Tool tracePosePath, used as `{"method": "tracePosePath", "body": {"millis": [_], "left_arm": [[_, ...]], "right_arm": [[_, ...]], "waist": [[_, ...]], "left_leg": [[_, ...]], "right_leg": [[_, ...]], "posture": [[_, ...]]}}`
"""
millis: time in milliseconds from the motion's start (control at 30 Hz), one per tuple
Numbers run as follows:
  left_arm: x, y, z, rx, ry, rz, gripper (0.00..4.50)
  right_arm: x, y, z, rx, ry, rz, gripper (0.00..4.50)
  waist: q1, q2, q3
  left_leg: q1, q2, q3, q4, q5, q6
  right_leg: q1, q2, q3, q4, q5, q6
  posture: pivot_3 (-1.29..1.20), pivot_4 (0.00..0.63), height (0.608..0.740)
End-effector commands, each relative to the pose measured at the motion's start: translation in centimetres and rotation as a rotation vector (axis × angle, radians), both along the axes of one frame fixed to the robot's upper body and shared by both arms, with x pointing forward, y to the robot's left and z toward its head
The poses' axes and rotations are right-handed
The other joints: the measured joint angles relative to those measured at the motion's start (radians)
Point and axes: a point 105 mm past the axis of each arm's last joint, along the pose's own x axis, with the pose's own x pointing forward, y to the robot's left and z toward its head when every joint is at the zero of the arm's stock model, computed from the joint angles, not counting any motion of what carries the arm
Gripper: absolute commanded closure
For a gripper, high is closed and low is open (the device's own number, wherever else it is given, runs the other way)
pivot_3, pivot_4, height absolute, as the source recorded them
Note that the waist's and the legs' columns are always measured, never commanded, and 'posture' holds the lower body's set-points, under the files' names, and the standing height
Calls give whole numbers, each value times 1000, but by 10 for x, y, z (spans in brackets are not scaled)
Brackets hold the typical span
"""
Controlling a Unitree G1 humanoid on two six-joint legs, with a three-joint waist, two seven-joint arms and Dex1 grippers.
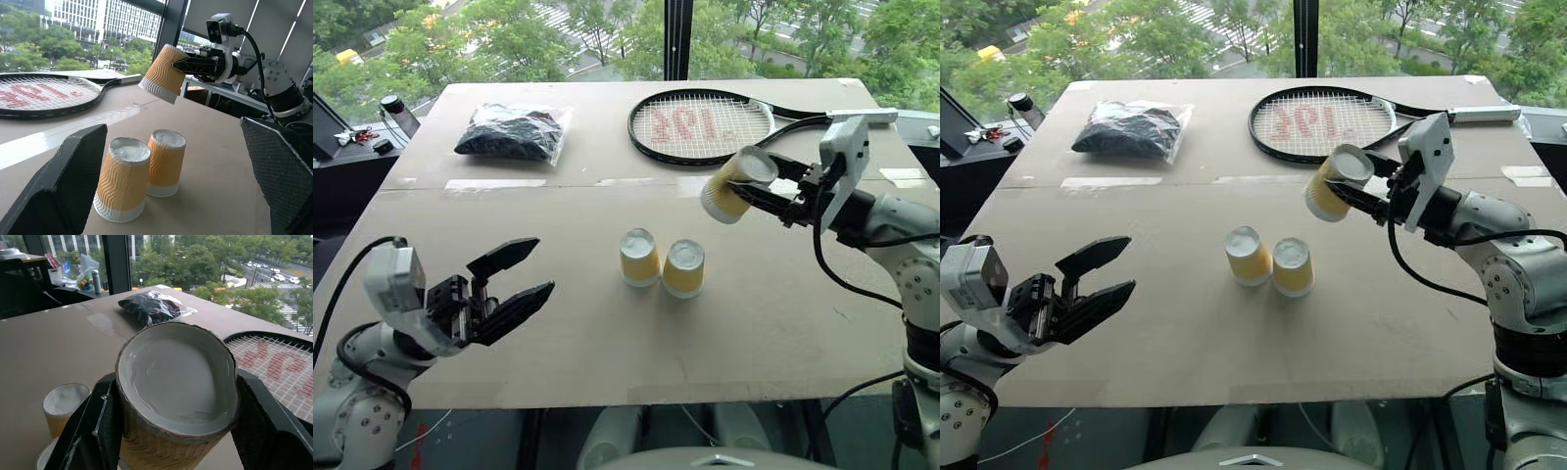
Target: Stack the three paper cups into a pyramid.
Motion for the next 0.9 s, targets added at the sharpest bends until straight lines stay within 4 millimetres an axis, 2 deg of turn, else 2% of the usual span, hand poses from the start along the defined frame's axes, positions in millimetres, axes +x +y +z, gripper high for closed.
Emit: {"method": "tracePosePath", "body": {"millis": [33, 133, 267, 500, 767, 900], "left_arm": [[-13, 5, 6, -12, -7, -43, 0], [-19, 11, 4, -17, 12, -36, 0], [-21, 17, 5, -36, 10, -5, 0], [-25, 30, 4, -37, 20, 43, 0], [-27, 31, 2, -40, 19, 56, 0], [-25, 32, 2, -39, 13, 62, 0]], "right_arm": [[-12, 24, 8, -48, -34, 102, 2272], [-21, 42, 8, -85, -38, 189, 2272], [-23, 52, 4, -113, -38, 230, 2272], [-23, 61, -4, -163, -25, 262, 2272], [-22, 72, -11, -189, -21, 283, 2272], [-19, 71, -14, -219, -22, 265, 2272]], "waist": [[2, 0, 0], [5, 0, 0], [8, 0, 0], [4, 0, 0], [6, 0, 0], [6, 0, 0]], "left_leg": [[0, 0, 1, 0, 0, 0], [0, 0, 0, 0, 0, 0], [0, 0, 0, 0, 0, 0], [0, 0, 0, 0, 0, 0], [0, 0, 0, 0, 0, 0], [0, 0, 0, 0, 0, 0]], "right_leg": [[0, 0, 0, 0, 0, 0], [0, 0, 0, -1, 0, 0], [0, 0, 0, -1, 0, 0], [0, 0, 0, -1, 0, 0], [0, 0, 0, 0, 0, 0], [0, 0, 0, 0, 0, 0]], "posture": [[0, 150, 740], [0, 150, 740], [0, 150, 740], [0, 150, 740], [0, 150, 740], [0, 150, 740]]}}
